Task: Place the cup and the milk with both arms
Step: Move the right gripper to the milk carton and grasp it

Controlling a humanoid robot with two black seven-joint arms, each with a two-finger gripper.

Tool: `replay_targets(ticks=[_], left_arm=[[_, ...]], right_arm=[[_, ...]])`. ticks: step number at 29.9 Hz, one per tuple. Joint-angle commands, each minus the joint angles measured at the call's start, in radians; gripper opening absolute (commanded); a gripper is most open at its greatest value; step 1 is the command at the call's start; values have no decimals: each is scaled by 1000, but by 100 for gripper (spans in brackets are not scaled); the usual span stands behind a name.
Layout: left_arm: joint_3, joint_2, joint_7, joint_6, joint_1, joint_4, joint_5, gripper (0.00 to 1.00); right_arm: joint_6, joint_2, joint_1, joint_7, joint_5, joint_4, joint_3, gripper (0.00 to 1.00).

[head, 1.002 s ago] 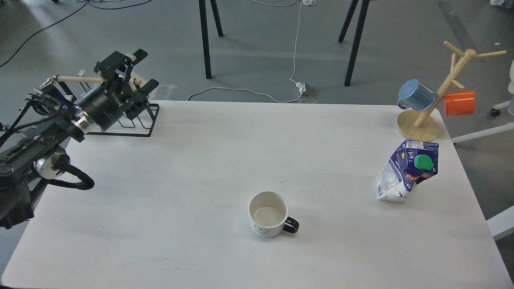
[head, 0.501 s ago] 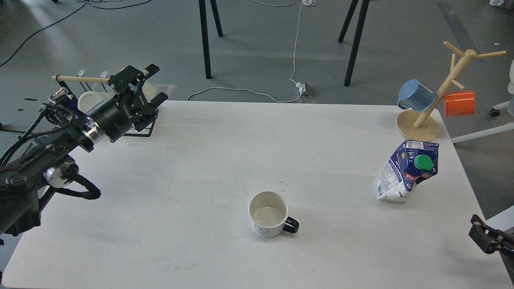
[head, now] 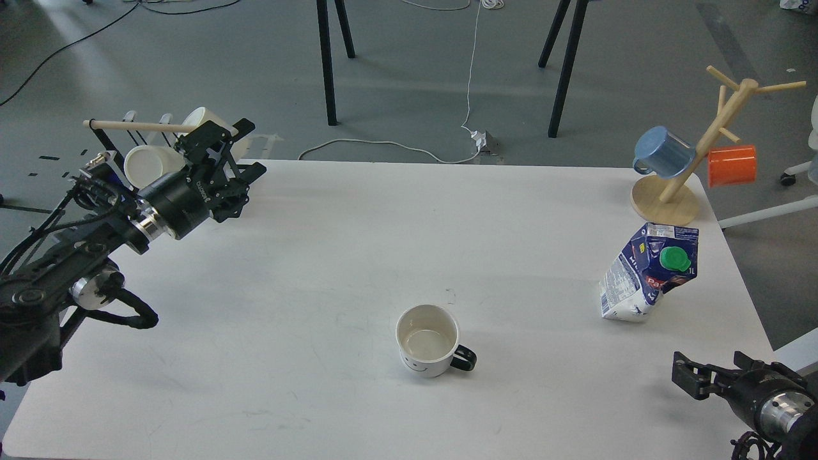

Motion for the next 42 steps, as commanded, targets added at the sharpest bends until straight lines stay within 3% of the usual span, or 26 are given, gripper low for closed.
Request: replay_targets(ticks=[1, 15, 42], left_arm=[[1, -12, 0, 0, 7, 2, 0, 90], [4, -13, 0, 0, 20, 23, 0, 90], [6, -13, 0, 0, 38, 39, 0, 91]], right_arm=[[-105, 38, 53, 3, -44, 4, 1, 97], [-271, 107, 168, 2, -119, 35, -1, 97], [-275, 158, 276, 3, -120, 25, 50, 96]])
